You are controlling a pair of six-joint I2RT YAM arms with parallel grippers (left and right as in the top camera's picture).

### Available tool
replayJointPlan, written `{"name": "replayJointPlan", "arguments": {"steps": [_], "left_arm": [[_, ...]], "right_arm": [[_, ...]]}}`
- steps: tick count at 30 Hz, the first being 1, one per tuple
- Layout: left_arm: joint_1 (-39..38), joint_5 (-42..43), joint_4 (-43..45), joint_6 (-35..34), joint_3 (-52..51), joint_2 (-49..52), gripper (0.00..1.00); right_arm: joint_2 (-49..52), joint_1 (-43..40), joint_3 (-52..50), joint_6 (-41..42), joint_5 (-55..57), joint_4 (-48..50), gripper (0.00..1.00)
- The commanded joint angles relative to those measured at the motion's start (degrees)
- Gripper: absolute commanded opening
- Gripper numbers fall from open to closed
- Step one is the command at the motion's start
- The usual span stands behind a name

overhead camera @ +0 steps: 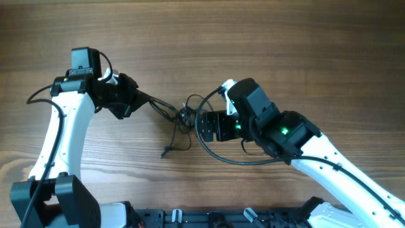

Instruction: Untangle cables

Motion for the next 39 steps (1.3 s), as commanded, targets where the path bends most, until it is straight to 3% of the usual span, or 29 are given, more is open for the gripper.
{"name": "replayJointPlan", "arguments": {"steps": [1,9,12,15,17,22,32,36,39], "left_arm": [[0.22,2.93,0.07,-0.37,0.02,0.17,0.08],[-0.02,15.43,2.82,-0.13,0.02,0.17,0.08],[-0.28,14.58,3.37,-0.15,0.02,0.17,0.06],[-0.28,10.93,2.84,-0.15,0.02,0.17,0.06],[-0.28,9.33,2.69,-0.15,0.02,0.17,0.06],[-0.28,8.13,2.69,-0.15,0.02,0.17,0.06],[-2.36,-2.97,0.96,-0.13,0.02,0.17,0.11],[-4.35,-4.46,1.18,-0.15,0.02,0.17,0.12],[-5.62,-6.88,1.42,-0.15,0.02,0.17,0.13]], "right_arm": [[-0.37,0.02,0.35,1.77,3.72,-1.42,0.96],[7.96,0.02,0.33,3.54,4.15,-2.14,0.99],[12.9,0.02,0.33,3.1,3.85,0.57,0.99],[18.67,0.13,0.33,-6.05,-0.63,3.96,0.73],[21.92,0.13,0.33,-10.67,-3.96,6.05,0.73],[27.32,0.13,0.33,-9.68,-3.89,8.52,0.73],[27.69,-1.68,2.1,4.55,-3.45,11.43,0.75],[27.74,-4.87,2.08,16.0,-3.54,10.32,0.6],[27.74,-7.23,2.08,18.47,-5.49,10.84,0.53]]}}
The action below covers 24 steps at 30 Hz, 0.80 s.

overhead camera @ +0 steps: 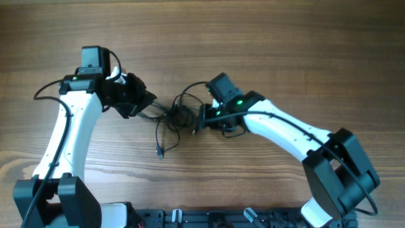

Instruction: Untangle cables

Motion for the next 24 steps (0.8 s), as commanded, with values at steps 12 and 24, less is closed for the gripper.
{"name": "replayJointPlan", "arguments": {"steps": [12,24], "left_arm": [[-3.56,-6.69,0.48,0.07,0.02,0.22,0.14],[-3.56,-6.69,0.5,0.07,0.02,0.22,0.15]], "right_arm": [[2.19,-1.16,1.38,11.52,-4.33,2.29,0.44],[4.76,-0.48,1.38,12.66,-3.74,4.87,0.4]]}}
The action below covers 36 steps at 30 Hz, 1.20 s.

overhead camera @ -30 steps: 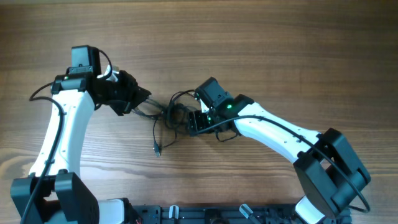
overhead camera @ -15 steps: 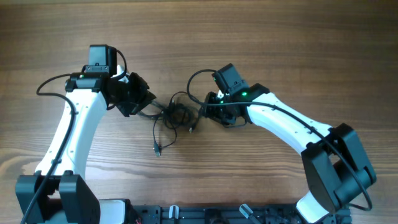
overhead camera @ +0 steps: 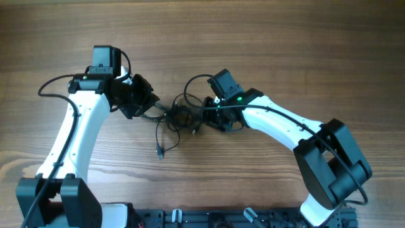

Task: Untangle cables
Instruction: 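Lift the cable with the right gripper up and away from the left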

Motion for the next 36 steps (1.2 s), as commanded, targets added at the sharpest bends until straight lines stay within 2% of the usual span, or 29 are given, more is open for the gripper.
{"name": "replayJointPlan", "arguments": {"steps": [1,5,9,18,22,26,32,36], "left_arm": [[-0.22,-0.79,0.13,0.07,0.02,0.22,0.16],[-0.22,-0.79,0.15,0.07,0.02,0.22,0.16],[-0.22,-0.79,0.15,0.07,0.02,0.22,0.16],[-0.22,-0.76,0.11,0.07,0.02,0.22,0.16],[-0.22,-0.76,0.11,0.07,0.02,0.22,0.16],[-0.22,-0.79,0.11,0.07,0.02,0.22,0.17],[-0.22,-0.79,0.11,0.07,0.02,0.22,0.17],[-0.22,-0.79,0.13,0.07,0.02,0.22,0.17]], "right_arm": [[0.9,0.31,0.92,0.9,1.25,-0.26,0.38],[0.94,0.35,-0.2,0.81,2.19,0.46,0.36],[0.94,0.61,-0.35,0.61,3.32,1.07,0.26],[2.89,3.1,-0.35,0.81,3.56,3.02,0.26],[3.06,3.1,-0.33,0.74,3.5,3.17,0.07],[2.84,2.78,0.31,-0.11,3.28,2.58,0.04],[-3.74,0.04,5.29,-7.32,3.65,-6.95,0.04],[-10.34,-0.31,10.71,-12.96,10.78,-14.62,0.05]]}}
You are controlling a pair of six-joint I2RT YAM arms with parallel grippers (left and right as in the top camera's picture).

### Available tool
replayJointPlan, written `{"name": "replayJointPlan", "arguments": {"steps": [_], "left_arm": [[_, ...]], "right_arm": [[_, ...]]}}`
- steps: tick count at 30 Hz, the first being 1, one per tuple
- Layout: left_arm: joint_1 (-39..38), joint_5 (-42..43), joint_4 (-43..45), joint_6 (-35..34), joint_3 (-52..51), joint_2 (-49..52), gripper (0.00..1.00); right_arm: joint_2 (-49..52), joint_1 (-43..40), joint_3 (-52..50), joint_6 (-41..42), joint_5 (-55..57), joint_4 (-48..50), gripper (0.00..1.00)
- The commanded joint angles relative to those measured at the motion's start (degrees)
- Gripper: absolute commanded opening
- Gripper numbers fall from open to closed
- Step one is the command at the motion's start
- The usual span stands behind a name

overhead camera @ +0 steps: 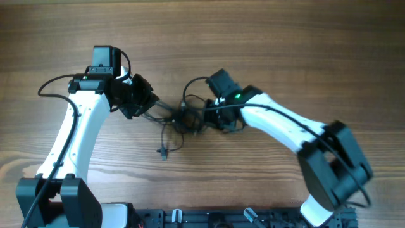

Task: Untangle cables
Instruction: 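Lift the cable with the right gripper up and away from the left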

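Observation:
A knot of thin black cables (pixel 181 117) lies mid-table between my two grippers. My left gripper (pixel 152 103) reaches in from the left, shut on a strand that runs right into the knot. My right gripper (pixel 201 119) presses in from the right, its fingers closed at the knot's right edge. One loose end with a small plug (pixel 163 152) trails toward the front. A cable loop (pixel 192 85) arcs up behind the right wrist. How the strands cross inside the knot is too fine to make out.
The wooden table (pixel 266 44) stretches on all sides. A dark rail (pixel 209 218) with the arm bases runs along the front edge. My right arm's white links (pixel 285 126) sweep across the right half.
My right wrist has shifted slightly up and left, and the knot has bunched tighter against it. The trailing plug end has slid a little to the right. My left arm has not moved.
At first my left gripper held a strand farther left, and the right arm sat folded close over the knot's right side. Then the left gripper stood nearer the knot and the right arm reached in stretched from the right. Both have stayed at the knot since, with small shifts.

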Motion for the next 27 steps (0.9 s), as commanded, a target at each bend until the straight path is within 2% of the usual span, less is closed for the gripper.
{"name": "replayJointPlan", "arguments": {"steps": [1,4,7,10,13,16,18,24,27], "left_arm": [[-0.22,-0.55,0.17,0.07,0.02,0.22,0.17],[-0.22,-0.52,0.2,0.04,0.02,0.22,0.17],[-0.26,-0.5,0.15,0.04,0.02,0.22,0.17],[-0.79,-0.5,0.15,0.04,0.02,0.22,0.17],[-1.92,-0.5,0.15,0.04,0.02,0.22,0.17],[-3.15,-0.5,0.15,0.07,0.02,0.22,0.17],[-3.72,-0.5,0.15,0.07,0.02,0.22,0.18],[-4.09,-0.5,0.2,0.07,0.02,0.22,0.18],[-4.09,-0.5,0.59,0.04,0.02,0.22,0.18]], "right_arm": [[-9.64,0.48,7.89,-9.2,9.97,-4.94,0.05],[-13.97,2.62,10.8,-13.05,16.06,-7.63,0.05],[-17.73,3.85,11.32,-14.14,16.28,-7.04,0.05],[-20.72,3.72,11.32,-12.37,7.21,-3.37,0.04],[-22.45,2.91,11.32,-13.03,-9.86,6.12,0.04],[-22.47,2.27,11.32,-12.9,-15.61,12.2,0.05],[-22.47,2.1,11.32,-12.61,-10.16,11.26,0.05],[-22.45,2.45,11.32,-5.01,14.43,-4.7,0.05],[-22.77,2.36,11.54,-6.27,10.71,-4.33,0.05]]}}
